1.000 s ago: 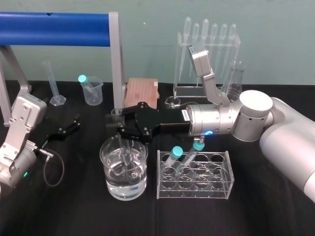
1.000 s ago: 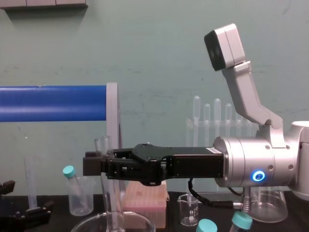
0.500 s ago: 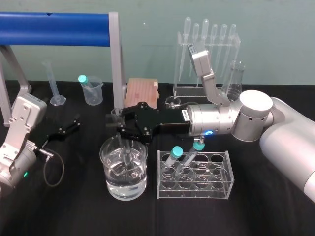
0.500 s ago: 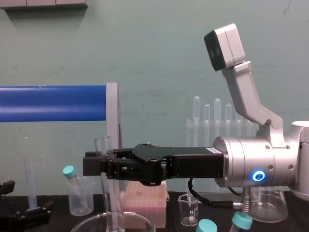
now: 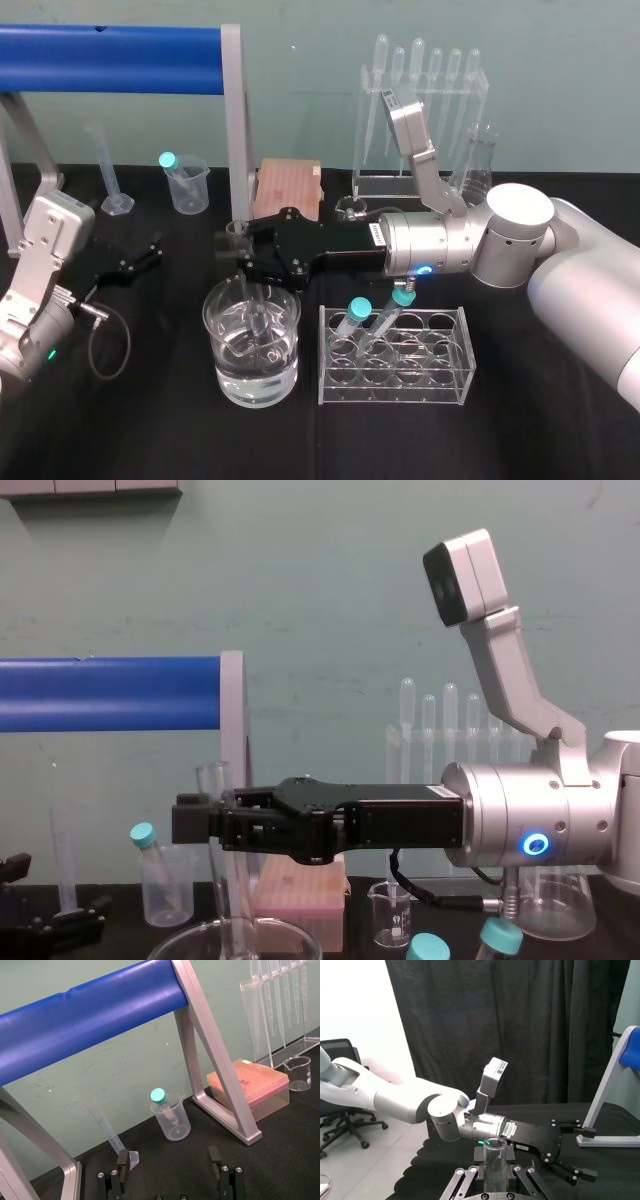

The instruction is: Hold the test tube with one hand and immerse one end into the beaker, then return it to the test tube rack.

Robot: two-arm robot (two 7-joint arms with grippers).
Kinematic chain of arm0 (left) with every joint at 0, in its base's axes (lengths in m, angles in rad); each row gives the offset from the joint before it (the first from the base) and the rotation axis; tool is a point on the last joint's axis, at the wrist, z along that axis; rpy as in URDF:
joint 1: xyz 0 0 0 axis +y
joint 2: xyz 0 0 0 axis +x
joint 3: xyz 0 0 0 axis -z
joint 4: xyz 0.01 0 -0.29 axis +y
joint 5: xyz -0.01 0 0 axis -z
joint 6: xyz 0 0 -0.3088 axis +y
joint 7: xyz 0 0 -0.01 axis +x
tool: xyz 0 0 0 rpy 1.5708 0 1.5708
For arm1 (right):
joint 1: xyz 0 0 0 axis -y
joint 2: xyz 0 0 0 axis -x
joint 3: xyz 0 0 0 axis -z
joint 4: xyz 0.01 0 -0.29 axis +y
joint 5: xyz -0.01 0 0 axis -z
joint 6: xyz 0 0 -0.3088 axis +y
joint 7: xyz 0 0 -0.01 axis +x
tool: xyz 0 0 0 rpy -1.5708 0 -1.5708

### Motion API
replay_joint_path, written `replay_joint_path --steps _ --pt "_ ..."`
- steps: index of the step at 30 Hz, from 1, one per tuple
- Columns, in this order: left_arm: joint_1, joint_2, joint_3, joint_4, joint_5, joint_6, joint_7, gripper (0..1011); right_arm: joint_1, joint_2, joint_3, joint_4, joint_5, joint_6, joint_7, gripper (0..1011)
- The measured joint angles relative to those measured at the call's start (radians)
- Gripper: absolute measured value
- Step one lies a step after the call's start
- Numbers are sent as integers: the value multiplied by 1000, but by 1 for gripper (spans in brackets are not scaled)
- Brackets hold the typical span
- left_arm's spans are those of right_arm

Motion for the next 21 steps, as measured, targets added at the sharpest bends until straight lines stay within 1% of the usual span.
replay_joint_path --steps 21 --pt "0 0 0 0 0 0 0 1000 0 0 0 0 0 0 0 242"
